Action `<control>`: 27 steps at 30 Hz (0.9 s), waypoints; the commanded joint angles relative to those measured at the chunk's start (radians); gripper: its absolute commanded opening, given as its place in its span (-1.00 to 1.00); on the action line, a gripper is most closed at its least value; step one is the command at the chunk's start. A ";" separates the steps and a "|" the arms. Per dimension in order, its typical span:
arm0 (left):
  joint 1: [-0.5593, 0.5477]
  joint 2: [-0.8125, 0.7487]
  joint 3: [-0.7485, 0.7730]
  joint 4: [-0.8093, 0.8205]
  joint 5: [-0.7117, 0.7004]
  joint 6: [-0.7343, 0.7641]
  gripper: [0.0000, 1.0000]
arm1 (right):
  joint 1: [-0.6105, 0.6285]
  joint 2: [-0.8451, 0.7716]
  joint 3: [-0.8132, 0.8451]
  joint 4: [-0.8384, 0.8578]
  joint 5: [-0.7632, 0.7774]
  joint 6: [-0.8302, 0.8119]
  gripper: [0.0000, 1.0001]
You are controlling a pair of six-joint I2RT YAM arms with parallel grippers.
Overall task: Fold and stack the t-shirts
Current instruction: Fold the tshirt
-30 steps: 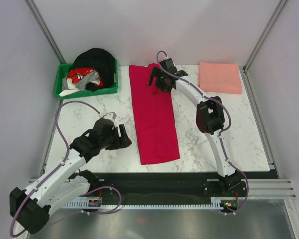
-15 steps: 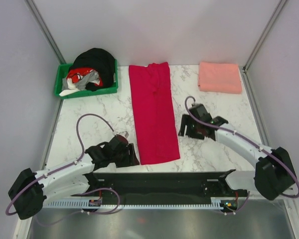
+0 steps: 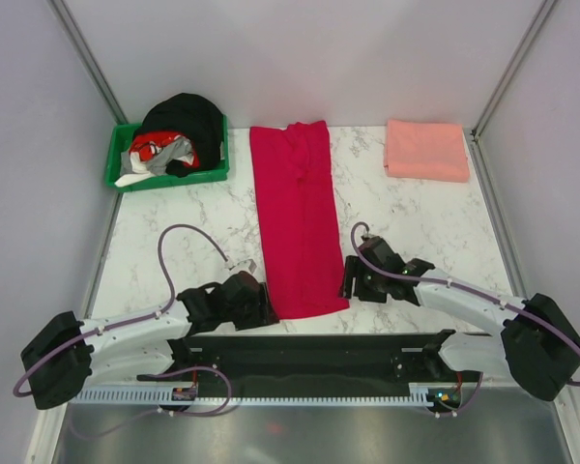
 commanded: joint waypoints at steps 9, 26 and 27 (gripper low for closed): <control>-0.018 0.012 0.015 0.026 -0.109 -0.053 0.30 | 0.035 0.082 -0.055 0.161 -0.065 0.044 0.03; -0.021 0.037 -0.003 0.094 -0.150 -0.049 -0.96 | 0.040 0.004 -0.113 0.092 -0.053 0.047 -1.00; -0.024 0.014 -0.002 0.074 -0.150 -0.056 -0.96 | 0.046 -0.014 -0.116 0.083 -0.053 0.072 -1.00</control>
